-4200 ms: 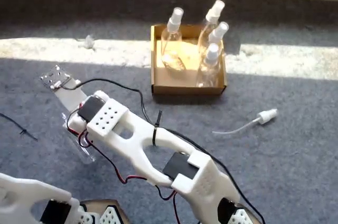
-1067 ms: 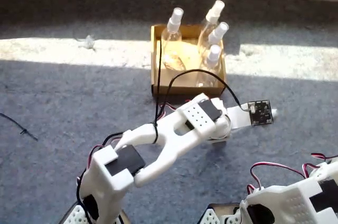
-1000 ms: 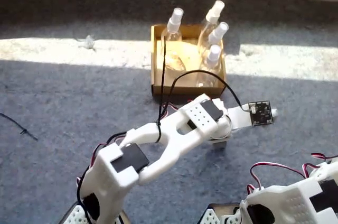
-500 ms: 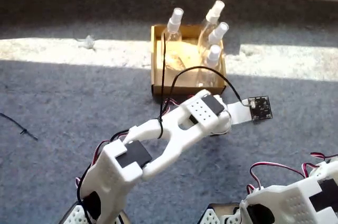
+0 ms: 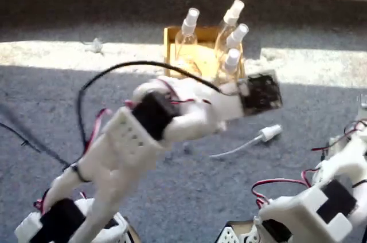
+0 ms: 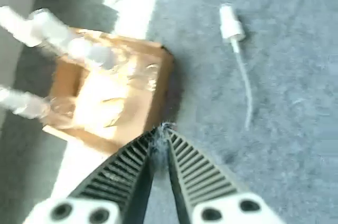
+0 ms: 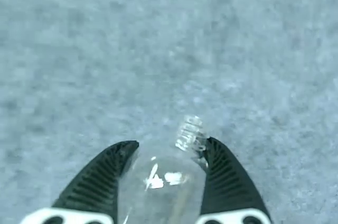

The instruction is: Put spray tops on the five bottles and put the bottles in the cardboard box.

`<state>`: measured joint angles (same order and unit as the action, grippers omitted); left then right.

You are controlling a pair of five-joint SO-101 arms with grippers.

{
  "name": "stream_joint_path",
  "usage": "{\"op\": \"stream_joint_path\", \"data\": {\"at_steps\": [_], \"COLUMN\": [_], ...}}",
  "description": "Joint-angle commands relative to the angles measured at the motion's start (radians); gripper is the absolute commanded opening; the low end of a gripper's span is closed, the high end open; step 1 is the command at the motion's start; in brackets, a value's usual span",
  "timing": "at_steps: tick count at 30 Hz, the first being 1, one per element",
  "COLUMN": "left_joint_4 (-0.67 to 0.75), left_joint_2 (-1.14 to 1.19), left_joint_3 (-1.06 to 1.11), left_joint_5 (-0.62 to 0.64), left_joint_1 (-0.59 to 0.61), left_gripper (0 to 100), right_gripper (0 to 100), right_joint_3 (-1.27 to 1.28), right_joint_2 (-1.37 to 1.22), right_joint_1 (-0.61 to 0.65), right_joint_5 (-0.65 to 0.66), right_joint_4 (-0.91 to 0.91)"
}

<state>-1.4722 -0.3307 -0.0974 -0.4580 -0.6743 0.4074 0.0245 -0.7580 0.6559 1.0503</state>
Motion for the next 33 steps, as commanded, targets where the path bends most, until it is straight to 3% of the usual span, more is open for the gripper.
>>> {"op": "stream_joint_path", "data": {"at_steps": [1,3,7,11,15,19,21,27,33], "left_joint_4": [-0.071,-0.110,-0.133,-0.015,0.163,0.339,0.407,0.600,0.609], "left_joint_2": [-0.305,-0.383,-0.412,-0.397,-0.335,-0.176,-0.068,0.237,0.510], "left_joint_3": [-0.045,-0.028,0.104,0.282,0.433,0.495,0.499,0.478,0.277], "left_joint_5": [0.012,0.012,0.009,0.009,0.011,0.017,0.055,0.071,0.071], "left_joint_1": [0.282,0.374,0.392,0.321,0.188,0.087,0.044,-0.058,-0.084], "left_gripper": [0,0,0,0,2,14,19,19,19], "right_gripper": [0.6,0.6,0.6,0.6,0.6,0.6,0.6,0.6,0.6], "right_joint_3": [-0.094,-0.114,-0.136,-0.085,-0.022,0.081,0.124,0.245,0.285], "right_joint_2": [0.176,0.248,0.329,0.338,0.338,0.338,0.338,0.338,0.338], "right_joint_1": [0.205,0.303,0.361,0.234,0.021,-0.111,-0.145,-0.176,-0.176], "right_joint_5": [-0.135,-0.184,-0.195,-0.176,-0.048,0.029,0.057,0.091,0.091], "right_joint_4": [0.105,0.143,0.248,0.220,0.081,-0.082,-0.140,-0.291,-0.323]}}
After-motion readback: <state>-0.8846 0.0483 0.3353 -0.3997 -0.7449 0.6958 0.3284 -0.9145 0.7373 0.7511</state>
